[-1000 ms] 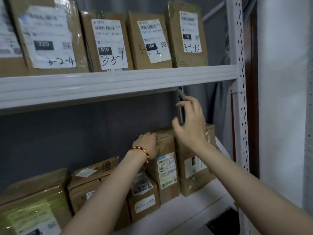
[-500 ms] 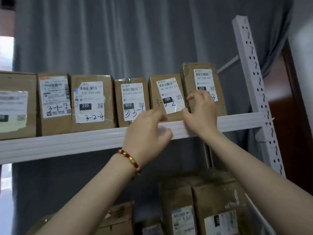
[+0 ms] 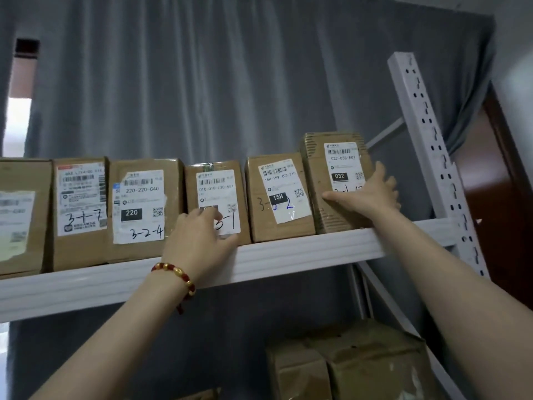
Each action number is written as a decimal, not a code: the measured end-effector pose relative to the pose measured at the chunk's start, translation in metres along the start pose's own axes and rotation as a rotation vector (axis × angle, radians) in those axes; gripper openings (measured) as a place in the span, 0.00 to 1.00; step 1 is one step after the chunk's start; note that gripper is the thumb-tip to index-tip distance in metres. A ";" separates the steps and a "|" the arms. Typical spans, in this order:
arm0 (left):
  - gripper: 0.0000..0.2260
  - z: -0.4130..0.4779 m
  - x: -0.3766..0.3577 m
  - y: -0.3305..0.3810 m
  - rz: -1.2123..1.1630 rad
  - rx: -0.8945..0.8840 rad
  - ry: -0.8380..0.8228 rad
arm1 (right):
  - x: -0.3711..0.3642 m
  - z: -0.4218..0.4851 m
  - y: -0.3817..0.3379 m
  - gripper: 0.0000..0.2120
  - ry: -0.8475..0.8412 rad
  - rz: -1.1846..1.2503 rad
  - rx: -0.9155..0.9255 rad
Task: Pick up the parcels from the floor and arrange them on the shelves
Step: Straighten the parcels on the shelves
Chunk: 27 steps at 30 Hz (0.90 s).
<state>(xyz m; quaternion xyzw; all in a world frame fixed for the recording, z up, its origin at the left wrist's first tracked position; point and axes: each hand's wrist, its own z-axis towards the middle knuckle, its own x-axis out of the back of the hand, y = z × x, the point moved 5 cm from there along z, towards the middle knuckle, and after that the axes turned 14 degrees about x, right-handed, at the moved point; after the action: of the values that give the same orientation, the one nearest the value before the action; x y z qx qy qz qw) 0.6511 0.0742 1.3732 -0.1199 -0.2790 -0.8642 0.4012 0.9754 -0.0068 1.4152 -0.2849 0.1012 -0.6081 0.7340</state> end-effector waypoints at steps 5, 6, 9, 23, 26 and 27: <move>0.21 0.004 -0.002 0.012 0.019 -0.039 0.001 | -0.007 -0.003 0.001 0.67 -0.029 0.050 0.038; 0.21 0.004 -0.003 0.015 0.023 -0.045 0.002 | -0.007 -0.004 0.000 0.66 -0.031 0.046 0.041; 0.21 0.004 -0.006 0.017 0.027 -0.056 0.003 | -0.006 -0.005 0.000 0.65 -0.031 0.054 0.043; 0.20 0.006 0.068 -0.038 0.097 -0.092 0.085 | -0.038 -0.073 -0.127 0.39 0.368 0.051 0.389; 0.20 0.008 0.096 -0.068 0.159 -0.081 0.088 | -0.087 -0.124 -0.209 0.36 0.262 0.108 0.559; 0.20 0.009 0.105 -0.079 0.183 -0.078 0.090 | -0.102 -0.142 -0.235 0.36 0.228 0.146 0.608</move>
<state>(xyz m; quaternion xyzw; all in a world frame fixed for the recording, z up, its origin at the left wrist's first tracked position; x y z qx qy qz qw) 0.5223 0.0548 1.3951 -0.1217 -0.2147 -0.8387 0.4854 0.6845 0.0258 1.4062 0.0249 0.0165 -0.5843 0.8110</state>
